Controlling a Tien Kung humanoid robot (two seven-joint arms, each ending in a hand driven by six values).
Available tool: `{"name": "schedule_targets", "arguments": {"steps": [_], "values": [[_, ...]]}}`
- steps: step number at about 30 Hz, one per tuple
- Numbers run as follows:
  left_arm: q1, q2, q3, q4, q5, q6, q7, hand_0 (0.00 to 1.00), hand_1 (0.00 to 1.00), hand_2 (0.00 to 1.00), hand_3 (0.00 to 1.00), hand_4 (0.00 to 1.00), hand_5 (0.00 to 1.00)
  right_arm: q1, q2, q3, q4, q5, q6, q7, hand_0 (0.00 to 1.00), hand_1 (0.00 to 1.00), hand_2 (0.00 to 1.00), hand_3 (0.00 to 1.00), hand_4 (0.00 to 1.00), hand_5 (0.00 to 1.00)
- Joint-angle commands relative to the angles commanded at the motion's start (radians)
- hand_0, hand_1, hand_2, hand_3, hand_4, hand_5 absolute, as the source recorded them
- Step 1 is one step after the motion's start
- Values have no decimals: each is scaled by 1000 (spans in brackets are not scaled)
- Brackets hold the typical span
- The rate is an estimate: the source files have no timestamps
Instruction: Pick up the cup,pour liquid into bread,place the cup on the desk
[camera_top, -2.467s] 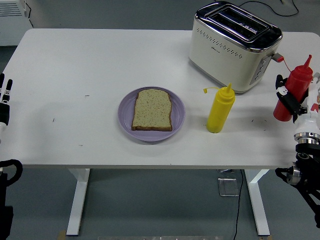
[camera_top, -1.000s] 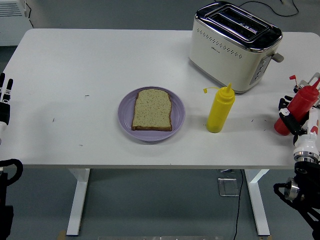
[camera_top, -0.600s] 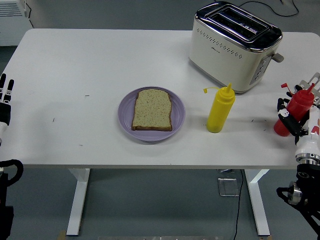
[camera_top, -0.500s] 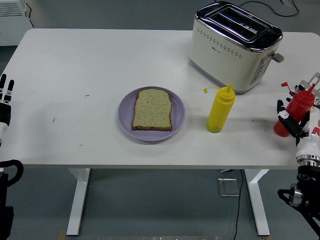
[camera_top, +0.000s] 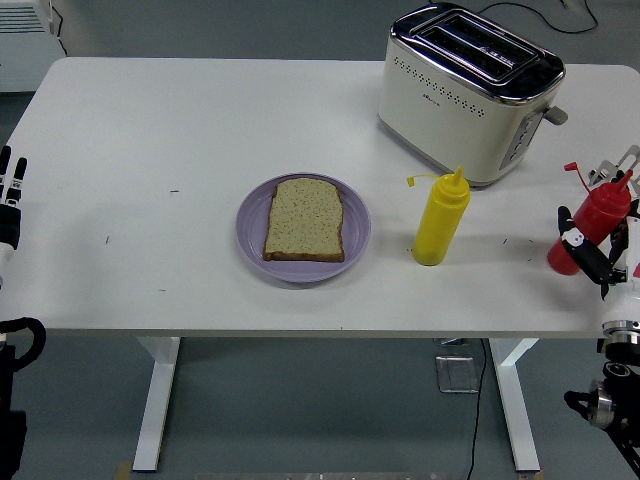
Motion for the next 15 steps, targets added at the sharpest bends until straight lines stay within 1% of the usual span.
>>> {"name": "schedule_targets", "arguments": {"steps": [4, 10, 15], "values": [[-1, 0, 0, 0, 0, 0, 0, 786, 736, 736, 693, 511, 998, -31, -8, 22, 26, -7, 0, -7, 968, 890, 998, 998, 792, 206], [-3, 1, 0, 0, 0, 0, 0, 785, 736, 736, 693, 510, 998, -128, -33, 72, 129, -31, 6, -20, 969, 891, 998, 998, 800, 206], [-7, 3, 3, -1, 0, 0, 0, 785, 736, 736, 693, 510, 998, -214, -39, 131, 215, -34, 3, -11, 969, 891, 998, 998, 800, 206]]}}
